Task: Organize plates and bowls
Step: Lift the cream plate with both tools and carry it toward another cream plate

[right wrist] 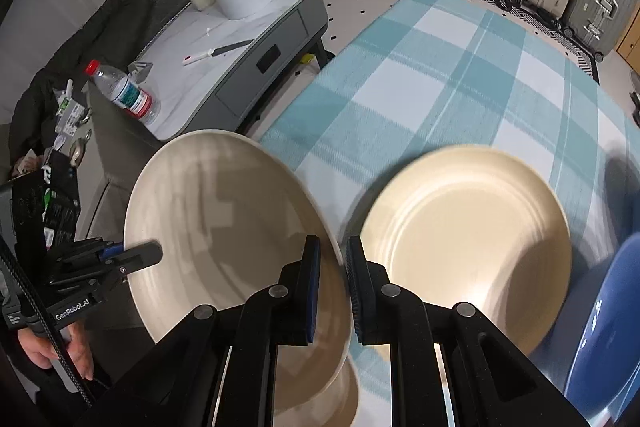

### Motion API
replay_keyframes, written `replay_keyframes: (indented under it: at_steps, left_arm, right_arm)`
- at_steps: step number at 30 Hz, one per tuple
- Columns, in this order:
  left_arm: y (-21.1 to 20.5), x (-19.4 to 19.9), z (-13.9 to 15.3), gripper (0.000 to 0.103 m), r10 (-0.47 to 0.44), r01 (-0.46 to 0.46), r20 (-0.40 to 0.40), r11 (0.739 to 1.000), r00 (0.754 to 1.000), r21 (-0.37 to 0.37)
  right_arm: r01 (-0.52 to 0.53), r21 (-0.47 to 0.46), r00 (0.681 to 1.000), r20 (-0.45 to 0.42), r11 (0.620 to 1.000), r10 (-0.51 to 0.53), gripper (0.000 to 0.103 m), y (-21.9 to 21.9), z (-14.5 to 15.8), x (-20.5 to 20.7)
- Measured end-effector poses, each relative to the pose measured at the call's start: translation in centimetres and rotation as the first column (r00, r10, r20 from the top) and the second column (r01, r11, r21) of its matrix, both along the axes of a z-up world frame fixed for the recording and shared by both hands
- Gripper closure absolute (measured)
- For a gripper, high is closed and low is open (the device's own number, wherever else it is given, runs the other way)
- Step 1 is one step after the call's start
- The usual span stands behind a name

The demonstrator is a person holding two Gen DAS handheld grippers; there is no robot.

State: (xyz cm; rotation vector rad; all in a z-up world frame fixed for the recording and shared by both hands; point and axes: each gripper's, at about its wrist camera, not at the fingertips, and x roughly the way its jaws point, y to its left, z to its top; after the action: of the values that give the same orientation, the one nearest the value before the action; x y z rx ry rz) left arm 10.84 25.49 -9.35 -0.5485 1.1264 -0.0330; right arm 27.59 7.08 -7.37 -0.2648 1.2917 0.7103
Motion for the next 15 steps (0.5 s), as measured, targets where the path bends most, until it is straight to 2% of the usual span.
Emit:
replay_keyframes:
  at_steps: [8,15]
  left_arm:
    - [-2.7,-3.1,-1.2,0.091,-0.046,0.048,-0.030,0.997,0.998,0.067]
    - [-4.8,-4.7,-1.8,0.090,-0.081,0.085,-0.045,0.990,0.996,0.111]
  right_arm:
    - [-0.004,0.006,1.000,-0.018,1.000,0.004,0.089,-2.6,-0.9,-4.3]
    - [0.004,-0.008,1.000,0.001,1.000,-0.004,0.089,-4.4,-2.3,-7.1]
